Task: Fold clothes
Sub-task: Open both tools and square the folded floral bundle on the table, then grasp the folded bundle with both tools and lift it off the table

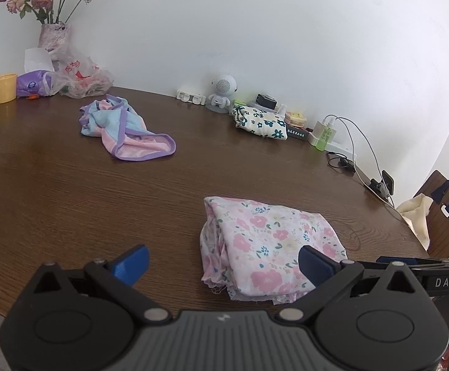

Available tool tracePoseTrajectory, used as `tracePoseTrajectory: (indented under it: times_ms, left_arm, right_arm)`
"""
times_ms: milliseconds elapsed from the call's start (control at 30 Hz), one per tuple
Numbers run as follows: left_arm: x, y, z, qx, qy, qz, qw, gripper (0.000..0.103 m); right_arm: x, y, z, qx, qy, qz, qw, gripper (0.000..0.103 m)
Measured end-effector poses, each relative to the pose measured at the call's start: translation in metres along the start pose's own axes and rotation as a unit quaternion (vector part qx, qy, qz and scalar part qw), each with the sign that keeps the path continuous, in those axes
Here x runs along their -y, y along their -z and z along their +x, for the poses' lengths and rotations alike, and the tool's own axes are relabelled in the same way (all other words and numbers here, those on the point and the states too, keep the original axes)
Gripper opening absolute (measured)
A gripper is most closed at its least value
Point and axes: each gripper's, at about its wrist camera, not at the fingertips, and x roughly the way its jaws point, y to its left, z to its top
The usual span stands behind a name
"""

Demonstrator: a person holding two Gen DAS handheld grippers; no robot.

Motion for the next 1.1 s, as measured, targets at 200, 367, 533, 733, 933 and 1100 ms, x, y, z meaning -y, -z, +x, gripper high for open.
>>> tracePoseTrajectory:
  times_ms: [200, 367, 533, 733, 933, 1100]
  left_arm:
    - [0.001, -0.002, 0.000, -0.003, -0.001, -0.005, 1.0000, 0.103]
    - [0.002, -0.005, 0.000, -0.005, -0.005, -0.010, 0.9999, 0.103]
    - [0.000, -0.013, 0.006, -0.013, -0.003, -0.022, 0.9997, 0.103]
    - [-0.014, -0.028, 0.026, -0.032, 0.008, -0.045, 0.9984, 0.103]
    - [-0.019, -0.033, 0.063, -0.085, 0.044, -0.056, 0.9938, 0.092]
    - [-0.022, -0.031, 0.092, -0.137, 0.070, -0.063, 0.9861, 0.080]
  right_arm:
    - [-0.002, 0.002, -0.004, 0.000, 0.023, 0.002, 1.000, 0.103]
    - [-0.009, 0.003, -0.009, 0.011, 0.049, -0.024, 0.998, 0.103]
    - [-0.005, -0.003, -0.007, 0.007, 0.027, -0.023, 0.999, 0.103]
    - [0.014, -0.015, -0.002, 0.005, 0.012, 0.008, 1.000, 0.103]
    - [0.044, -0.025, 0.016, -0.013, -0.034, 0.061, 0.997, 0.103]
    - [0.055, -0.026, 0.042, -0.042, -0.095, 0.090, 0.991, 0.099]
